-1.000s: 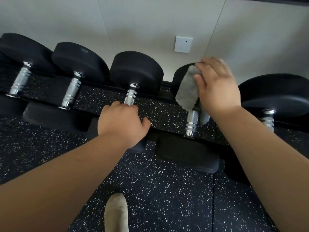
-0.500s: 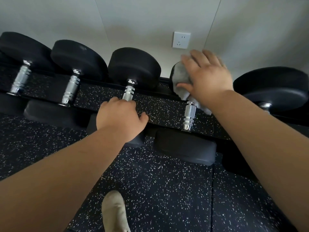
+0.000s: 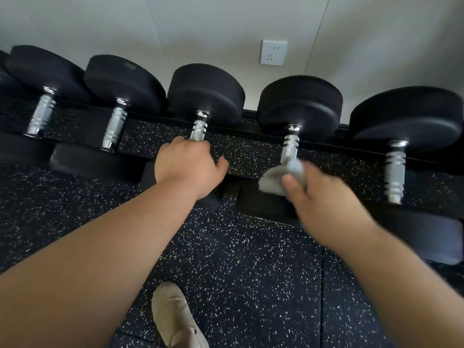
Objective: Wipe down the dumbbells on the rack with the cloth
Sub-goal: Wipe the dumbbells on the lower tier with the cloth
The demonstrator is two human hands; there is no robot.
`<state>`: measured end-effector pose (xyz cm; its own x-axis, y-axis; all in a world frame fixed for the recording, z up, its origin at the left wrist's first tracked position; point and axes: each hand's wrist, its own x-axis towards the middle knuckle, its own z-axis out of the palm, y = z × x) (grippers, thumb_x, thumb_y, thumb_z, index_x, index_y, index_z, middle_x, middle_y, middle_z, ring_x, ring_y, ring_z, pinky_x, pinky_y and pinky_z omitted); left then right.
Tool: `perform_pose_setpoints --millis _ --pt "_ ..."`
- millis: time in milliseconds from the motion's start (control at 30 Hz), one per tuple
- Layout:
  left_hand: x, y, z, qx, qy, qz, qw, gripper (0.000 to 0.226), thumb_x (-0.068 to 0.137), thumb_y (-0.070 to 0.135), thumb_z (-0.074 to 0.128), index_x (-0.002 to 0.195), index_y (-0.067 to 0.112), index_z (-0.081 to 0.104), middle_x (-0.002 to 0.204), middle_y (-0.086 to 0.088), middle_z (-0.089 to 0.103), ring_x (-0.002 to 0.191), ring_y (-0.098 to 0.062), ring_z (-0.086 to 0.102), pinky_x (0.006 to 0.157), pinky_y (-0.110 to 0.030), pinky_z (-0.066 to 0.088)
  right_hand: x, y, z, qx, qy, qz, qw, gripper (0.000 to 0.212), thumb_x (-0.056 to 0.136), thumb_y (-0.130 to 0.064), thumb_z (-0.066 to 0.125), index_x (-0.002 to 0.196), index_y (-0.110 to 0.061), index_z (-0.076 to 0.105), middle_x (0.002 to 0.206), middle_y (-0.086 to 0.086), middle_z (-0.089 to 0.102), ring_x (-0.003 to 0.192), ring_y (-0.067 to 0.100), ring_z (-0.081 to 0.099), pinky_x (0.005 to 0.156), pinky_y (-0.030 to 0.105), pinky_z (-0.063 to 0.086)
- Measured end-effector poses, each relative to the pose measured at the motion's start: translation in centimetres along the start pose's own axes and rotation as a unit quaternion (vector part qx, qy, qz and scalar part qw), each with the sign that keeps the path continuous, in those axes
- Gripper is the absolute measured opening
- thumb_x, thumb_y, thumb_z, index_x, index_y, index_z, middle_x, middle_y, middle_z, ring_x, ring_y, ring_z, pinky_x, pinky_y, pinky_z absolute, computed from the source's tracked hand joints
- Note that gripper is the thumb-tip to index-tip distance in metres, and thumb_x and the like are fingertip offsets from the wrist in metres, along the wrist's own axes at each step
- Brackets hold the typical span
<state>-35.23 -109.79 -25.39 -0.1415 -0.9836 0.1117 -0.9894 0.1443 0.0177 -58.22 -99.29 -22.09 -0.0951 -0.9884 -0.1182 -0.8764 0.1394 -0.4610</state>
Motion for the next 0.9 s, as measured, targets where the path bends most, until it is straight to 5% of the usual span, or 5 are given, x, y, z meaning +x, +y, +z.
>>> perform_pose_setpoints --millis 100,267,500,633,900 --pt "-0.1 0.0 -0.1 -0.004 -0.002 -0.007 1.000 0.044 0.091 0.064 0.052 0.085 0.024 0.069 0.074 0.001 0.054 0.086 -0.026 0.055 0.076 -0.039 0.043 -1.5 -1.3 3.4 -0.111 0.054 -0.100 0.987 0.057 0.102 -0.050 0.047 0.146 -0.014 0.051 0.133 0.008 0.064 0.118 0.032 0.061 0.105 0.047 0.049" --pt "-0.3 0.1 -0.6 -0.021 -0.009 -0.012 1.000 0.042 0.092 0.062 0.054 0.089 0.024 0.072 0.070 0.004 0.042 0.083 -0.026 0.050 0.073 -0.037 0.041 -0.5 -2.3 4.2 -0.158 0.053 -0.184 0.969 0.057 0.091 -0.052 0.055 0.139 -0.022 0.060 0.132 0.002 0.063 0.115 0.031 0.061 0.102 0.047 0.048" --pt "-0.6 0.1 -1.1 -0.022 -0.020 -0.008 1.000 0.041 0.096 0.061 0.052 0.093 0.025 0.072 0.070 0.006 0.033 0.083 -0.024 0.047 0.074 -0.037 0.038 -4.7 3.0 2.7 0.028 0.099 -0.023 0.994 0.053 0.099 -0.028 0.061 0.149 -0.021 0.046 0.142 -0.001 0.057 0.128 0.024 0.054 0.105 0.037 0.045" --pt "-0.5 0.1 -0.8 -0.025 -0.012 -0.005 1.000 0.042 0.096 0.061 0.051 0.093 0.025 0.072 0.074 0.004 0.042 0.084 -0.024 0.050 0.074 -0.037 0.041 -4.3 1.1 4.6 -0.030 0.144 -0.072 0.986 0.058 0.095 -0.020 0.062 0.150 -0.008 0.046 0.145 0.012 0.053 0.137 0.033 0.046 0.120 0.043 0.034" --pt "-0.4 0.2 -0.6 -0.037 0.010 -0.012 0.999 0.040 0.095 0.059 0.053 0.089 0.024 0.071 0.076 0.002 0.053 0.081 -0.023 0.048 0.072 -0.037 0.040 0.6 -3.6 5.7 -0.162 0.080 -0.278 0.943 0.042 0.076 -0.018 0.076 0.117 -0.016 0.071 0.103 0.001 0.070 0.096 0.028 0.066 0.089 0.042 0.053"
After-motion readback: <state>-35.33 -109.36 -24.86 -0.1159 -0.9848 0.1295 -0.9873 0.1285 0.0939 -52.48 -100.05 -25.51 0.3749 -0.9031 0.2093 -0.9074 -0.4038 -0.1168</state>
